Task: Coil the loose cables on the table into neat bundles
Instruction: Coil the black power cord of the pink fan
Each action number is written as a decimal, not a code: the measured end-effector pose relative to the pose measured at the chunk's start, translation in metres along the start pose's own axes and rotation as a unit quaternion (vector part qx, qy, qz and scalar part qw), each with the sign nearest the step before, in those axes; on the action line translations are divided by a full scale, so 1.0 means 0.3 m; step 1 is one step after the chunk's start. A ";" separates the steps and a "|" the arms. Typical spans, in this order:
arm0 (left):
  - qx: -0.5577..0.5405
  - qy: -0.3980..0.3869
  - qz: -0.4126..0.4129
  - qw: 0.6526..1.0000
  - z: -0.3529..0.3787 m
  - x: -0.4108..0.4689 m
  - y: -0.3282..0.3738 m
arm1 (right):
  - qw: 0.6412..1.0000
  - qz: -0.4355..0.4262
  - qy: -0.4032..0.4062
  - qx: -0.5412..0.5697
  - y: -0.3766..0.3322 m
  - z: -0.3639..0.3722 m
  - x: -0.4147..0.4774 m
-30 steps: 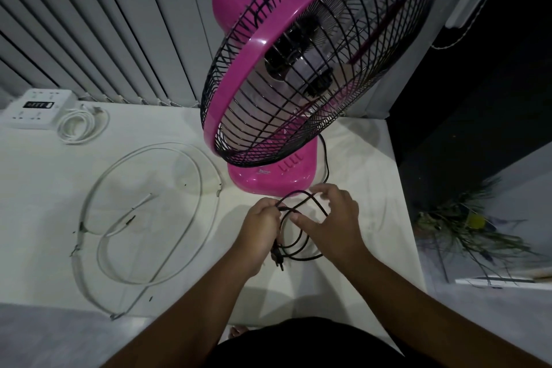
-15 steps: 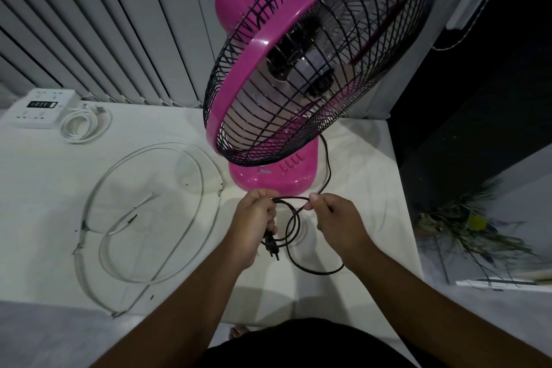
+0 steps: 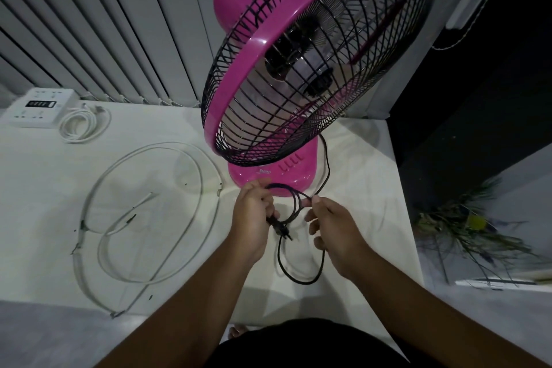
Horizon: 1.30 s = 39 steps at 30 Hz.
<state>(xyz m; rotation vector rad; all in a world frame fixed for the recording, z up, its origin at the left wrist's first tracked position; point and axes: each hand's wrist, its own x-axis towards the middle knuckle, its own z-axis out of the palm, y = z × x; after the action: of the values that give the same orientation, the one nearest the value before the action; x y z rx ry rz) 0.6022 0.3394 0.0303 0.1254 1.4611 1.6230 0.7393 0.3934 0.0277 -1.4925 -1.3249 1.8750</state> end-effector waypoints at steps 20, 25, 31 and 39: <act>0.333 -0.113 -0.015 0.936 -0.030 -0.007 0.014 | 0.996 -0.053 0.009 -0.070 0.007 0.010 0.016; 0.409 -0.185 0.017 0.893 -0.045 -0.005 0.033 | 0.995 -0.059 0.015 -0.082 0.012 0.005 0.016; 0.364 -0.044 0.095 0.926 -0.026 -0.011 -0.001 | 0.997 0.076 -0.010 0.005 0.013 0.036 -0.011; 0.153 -0.015 0.023 0.988 0.025 -0.070 -0.030 | 0.980 0.184 -0.045 0.064 0.016 0.031 -0.018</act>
<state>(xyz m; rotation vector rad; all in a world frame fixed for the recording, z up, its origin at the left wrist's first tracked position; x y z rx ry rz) 0.6237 0.3300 0.0351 0.3569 1.6870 1.4170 0.7340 0.3829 0.0263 -1.6906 -0.9909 2.2310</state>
